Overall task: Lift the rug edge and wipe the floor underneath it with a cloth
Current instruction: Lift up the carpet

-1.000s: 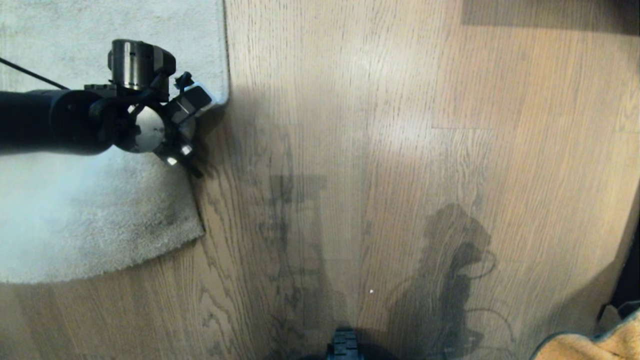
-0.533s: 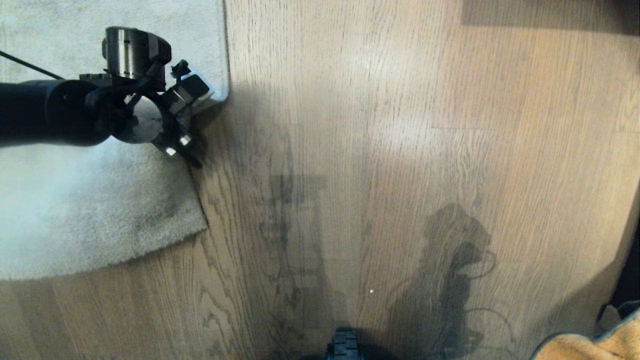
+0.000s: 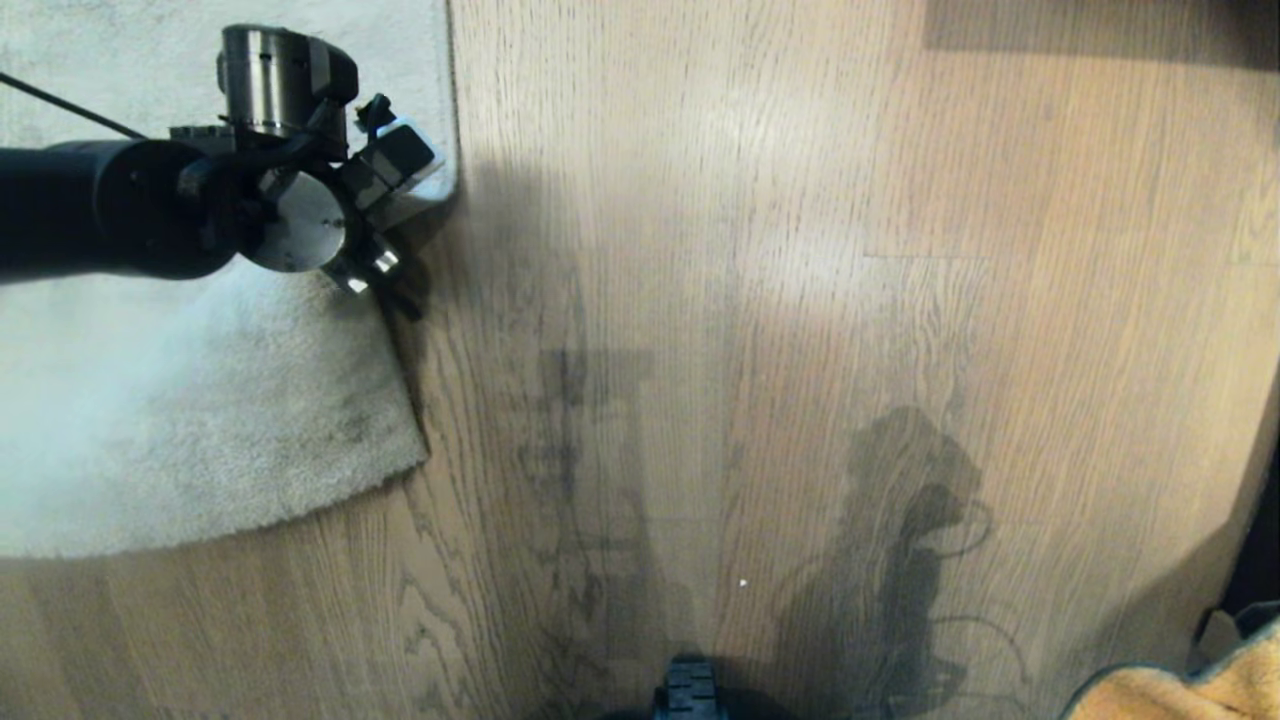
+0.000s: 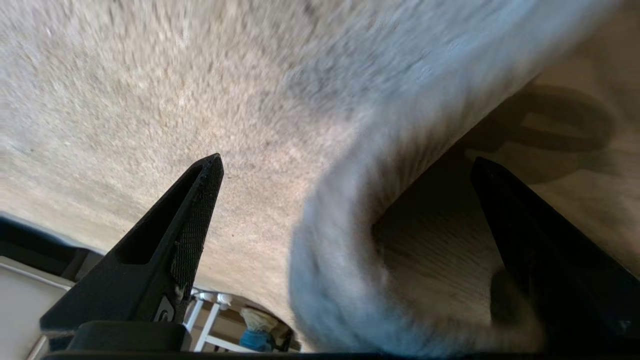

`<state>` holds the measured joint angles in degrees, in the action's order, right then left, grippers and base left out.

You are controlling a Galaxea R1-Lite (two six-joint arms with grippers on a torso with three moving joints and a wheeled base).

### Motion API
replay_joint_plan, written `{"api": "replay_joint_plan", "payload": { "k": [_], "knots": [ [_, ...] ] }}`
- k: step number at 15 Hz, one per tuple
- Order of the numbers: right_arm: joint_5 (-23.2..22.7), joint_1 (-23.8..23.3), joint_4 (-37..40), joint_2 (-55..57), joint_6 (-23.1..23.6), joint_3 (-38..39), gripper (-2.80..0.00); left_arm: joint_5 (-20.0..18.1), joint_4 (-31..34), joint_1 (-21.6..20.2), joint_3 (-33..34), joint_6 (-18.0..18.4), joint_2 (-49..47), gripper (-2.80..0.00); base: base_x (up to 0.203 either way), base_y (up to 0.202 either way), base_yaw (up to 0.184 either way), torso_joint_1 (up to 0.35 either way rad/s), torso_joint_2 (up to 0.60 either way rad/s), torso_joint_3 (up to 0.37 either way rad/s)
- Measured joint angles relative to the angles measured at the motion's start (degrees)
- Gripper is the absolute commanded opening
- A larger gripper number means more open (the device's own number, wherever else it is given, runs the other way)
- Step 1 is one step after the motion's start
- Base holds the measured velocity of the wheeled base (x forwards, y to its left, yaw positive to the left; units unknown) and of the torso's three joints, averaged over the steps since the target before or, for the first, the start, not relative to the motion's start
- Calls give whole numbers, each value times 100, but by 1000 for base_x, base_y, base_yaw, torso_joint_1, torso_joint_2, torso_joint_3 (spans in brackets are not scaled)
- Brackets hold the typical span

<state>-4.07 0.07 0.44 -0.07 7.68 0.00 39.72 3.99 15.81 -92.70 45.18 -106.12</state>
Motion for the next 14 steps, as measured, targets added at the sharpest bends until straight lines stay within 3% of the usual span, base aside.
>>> {"api": "replay_joint_plan", "payload": {
  "k": [6,10,14],
  "knots": [
    [0,0,0,0,2,0,-280,20,133,160,614,21,99,0,0,0,0,0,0,0],
    [-1,0,2,0,2,0,-280,31,139,240,1198,689,210,0,0,0,0,0,0,0],
    [-2,0,0,0,1,0,-280,49,149,254,1649,834,269,0,0,0,0,0,0,0]
  ]
}}
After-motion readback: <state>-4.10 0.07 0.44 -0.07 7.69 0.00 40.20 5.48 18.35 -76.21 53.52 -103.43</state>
